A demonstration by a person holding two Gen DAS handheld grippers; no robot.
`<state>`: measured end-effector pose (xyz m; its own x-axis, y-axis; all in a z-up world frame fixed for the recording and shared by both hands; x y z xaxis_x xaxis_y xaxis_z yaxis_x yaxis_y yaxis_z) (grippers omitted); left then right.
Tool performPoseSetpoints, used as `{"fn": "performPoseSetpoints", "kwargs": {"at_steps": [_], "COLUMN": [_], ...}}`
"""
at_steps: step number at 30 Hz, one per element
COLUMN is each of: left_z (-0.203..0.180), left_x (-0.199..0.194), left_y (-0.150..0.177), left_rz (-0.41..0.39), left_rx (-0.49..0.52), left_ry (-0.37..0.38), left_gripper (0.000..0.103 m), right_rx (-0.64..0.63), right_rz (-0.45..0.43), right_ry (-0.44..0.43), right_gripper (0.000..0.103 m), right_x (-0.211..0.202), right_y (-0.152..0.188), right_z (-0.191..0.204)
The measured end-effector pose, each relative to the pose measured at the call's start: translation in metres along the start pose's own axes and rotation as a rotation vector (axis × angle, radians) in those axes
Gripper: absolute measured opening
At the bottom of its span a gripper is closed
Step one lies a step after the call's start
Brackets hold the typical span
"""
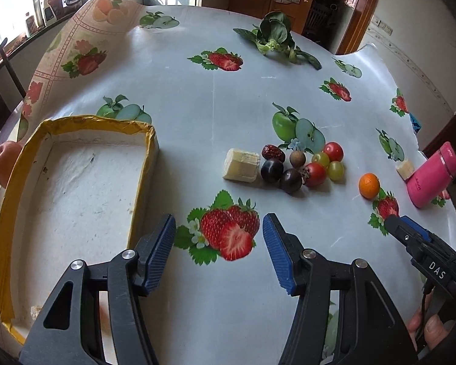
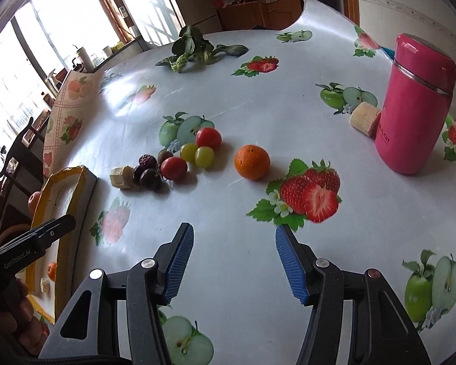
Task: Organize fruits
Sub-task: 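Move both tools back to the fruit pile, then grasp the cream cube with the left tool while the right tool grasps another orange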
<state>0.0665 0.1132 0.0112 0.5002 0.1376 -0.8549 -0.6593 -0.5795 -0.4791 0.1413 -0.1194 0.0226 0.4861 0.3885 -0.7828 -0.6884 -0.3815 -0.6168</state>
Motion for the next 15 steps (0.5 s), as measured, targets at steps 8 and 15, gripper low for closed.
{"fn": "performPoseSetpoints", "kwargs": {"at_steps": [8, 15], "left_z": [-0.012, -0.018], "left_x": [0.051, 0.080], "left_y": [-0.024, -0.026], "left_rz": [0.052, 0.075], "left_rx": [0.018, 0.044], "left_ry": [-0.001, -0.026], "left_gripper": [0.058, 0.058], "right_rx": [0.002, 0.000], "right_rz": [0.001, 0.010], "right_ry": [0.034, 0.035], "right_gripper": [0.059, 0.057], "right_x": [0.038, 0.060], "right_y": [-0.040, -0.048], "right_z": [-0.020, -0.026]}}
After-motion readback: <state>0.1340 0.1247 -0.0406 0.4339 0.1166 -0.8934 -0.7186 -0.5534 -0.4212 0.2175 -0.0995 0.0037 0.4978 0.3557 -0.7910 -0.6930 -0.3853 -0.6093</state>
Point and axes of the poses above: each gripper's, at about its wrist camera, not at the fingertips, and x roughly the way its jaws point, z to its left, y to its underside, the point moved 4 cm from there along x, roughly the way its jaws point, and after that the axes turned 11 degrees about -x, right-handed, at the moved point
